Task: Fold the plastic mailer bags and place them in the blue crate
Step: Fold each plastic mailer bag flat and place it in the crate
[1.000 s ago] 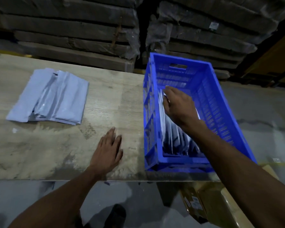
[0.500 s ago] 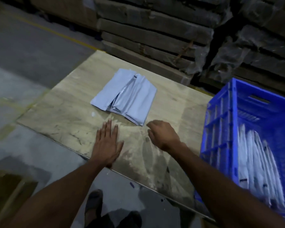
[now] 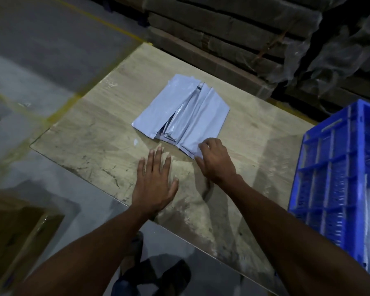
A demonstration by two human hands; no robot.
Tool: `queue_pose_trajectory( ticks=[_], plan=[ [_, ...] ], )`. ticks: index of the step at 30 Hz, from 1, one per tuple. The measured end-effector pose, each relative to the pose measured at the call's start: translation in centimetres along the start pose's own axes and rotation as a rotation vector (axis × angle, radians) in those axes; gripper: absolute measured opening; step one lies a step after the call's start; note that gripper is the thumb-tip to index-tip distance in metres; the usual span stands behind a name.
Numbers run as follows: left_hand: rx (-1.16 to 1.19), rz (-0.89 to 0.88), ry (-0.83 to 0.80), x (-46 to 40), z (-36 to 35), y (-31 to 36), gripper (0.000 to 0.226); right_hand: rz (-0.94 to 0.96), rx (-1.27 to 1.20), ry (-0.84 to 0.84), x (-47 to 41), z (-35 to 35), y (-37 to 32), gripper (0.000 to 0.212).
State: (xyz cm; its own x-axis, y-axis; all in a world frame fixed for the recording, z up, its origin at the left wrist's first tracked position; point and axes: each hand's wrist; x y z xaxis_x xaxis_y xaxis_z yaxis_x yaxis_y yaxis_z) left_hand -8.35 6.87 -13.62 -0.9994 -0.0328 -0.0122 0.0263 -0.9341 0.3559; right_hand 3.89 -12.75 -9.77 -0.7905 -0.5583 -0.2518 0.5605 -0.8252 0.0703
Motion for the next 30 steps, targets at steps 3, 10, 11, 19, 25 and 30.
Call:
queue_pose_trajectory(
  ticks=[3,10,11,19,25,30],
  plan=[
    [-0.014,-0.004,0.014,0.0,-0.1,-0.1,0.078,-0.019,0.061,0.054,-0.7,-0.2,-0.1,0.013],
    [0.016,-0.035,0.1,0.3,-0.2,-0.2,0.089,-0.029,0.166,-0.055,1.1,0.8,-1.9,0.008],
    [0.022,-0.05,0.112,0.3,-0.2,-0.2,0.091,-0.021,0.164,-0.078,1.8,0.9,-2.6,0.007],
    [0.043,-0.074,0.072,0.5,-0.1,-0.3,0.089,0.062,-0.061,-0.057,3.6,3.2,-5.9,0.014],
    [0.101,-0.091,0.117,0.5,0.1,-0.1,0.078,0.303,0.176,-0.387,2.9,2.4,0.3,0.08],
    [0.136,-0.116,0.079,0.6,0.2,-0.4,0.084,0.306,0.213,-0.391,3.3,2.3,1.3,0.073]
  ],
)
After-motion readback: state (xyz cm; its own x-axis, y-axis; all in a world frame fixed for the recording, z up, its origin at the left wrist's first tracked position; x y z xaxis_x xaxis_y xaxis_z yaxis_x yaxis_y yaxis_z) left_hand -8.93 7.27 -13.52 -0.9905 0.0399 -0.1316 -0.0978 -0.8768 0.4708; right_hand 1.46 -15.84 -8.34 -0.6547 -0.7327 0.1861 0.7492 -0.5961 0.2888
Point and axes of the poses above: each hand's wrist, its own x-axis away from the middle knuckle, its own z-axis out of the back of the hand, y = z × x, and after that the axes turned 13 degrees about x, right-handed
